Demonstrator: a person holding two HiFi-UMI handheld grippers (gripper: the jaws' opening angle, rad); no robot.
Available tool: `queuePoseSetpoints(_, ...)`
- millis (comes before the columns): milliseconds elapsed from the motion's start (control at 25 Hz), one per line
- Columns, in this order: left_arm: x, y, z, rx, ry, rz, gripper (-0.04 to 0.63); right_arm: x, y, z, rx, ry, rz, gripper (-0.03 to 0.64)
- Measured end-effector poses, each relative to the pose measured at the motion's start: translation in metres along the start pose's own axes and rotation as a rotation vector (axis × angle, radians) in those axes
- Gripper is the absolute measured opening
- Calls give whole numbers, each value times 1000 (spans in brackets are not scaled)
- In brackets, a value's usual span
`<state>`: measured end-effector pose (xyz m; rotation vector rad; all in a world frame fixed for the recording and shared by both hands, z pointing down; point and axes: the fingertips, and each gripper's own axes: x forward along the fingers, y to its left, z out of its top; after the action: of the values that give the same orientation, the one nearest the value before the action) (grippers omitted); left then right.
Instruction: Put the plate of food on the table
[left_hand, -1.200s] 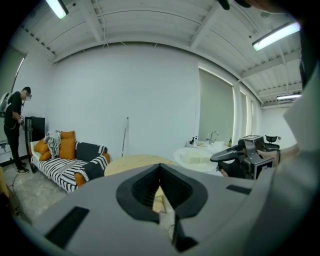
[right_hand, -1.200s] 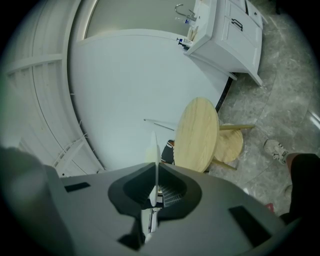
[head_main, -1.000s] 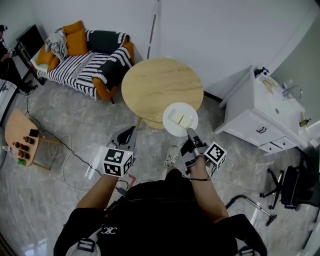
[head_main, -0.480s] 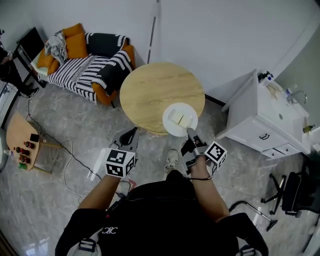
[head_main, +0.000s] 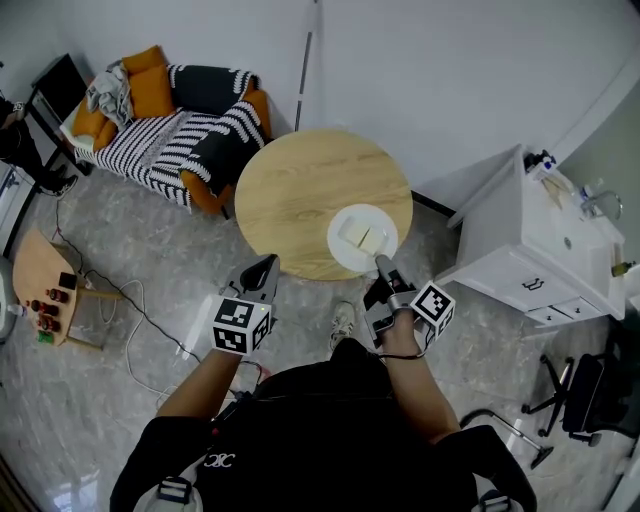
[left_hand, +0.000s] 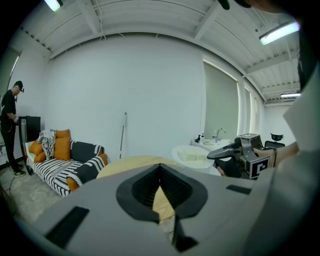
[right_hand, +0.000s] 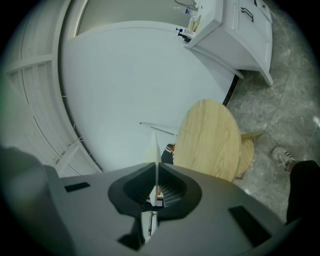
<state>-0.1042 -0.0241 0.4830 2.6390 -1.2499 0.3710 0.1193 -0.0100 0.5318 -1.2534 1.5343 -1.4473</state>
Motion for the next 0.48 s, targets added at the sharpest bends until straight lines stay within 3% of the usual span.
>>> queuePoseSetpoints(480, 53, 20, 14, -4, 25, 8, 6, 54, -1, 41, 5, 13, -2, 20)
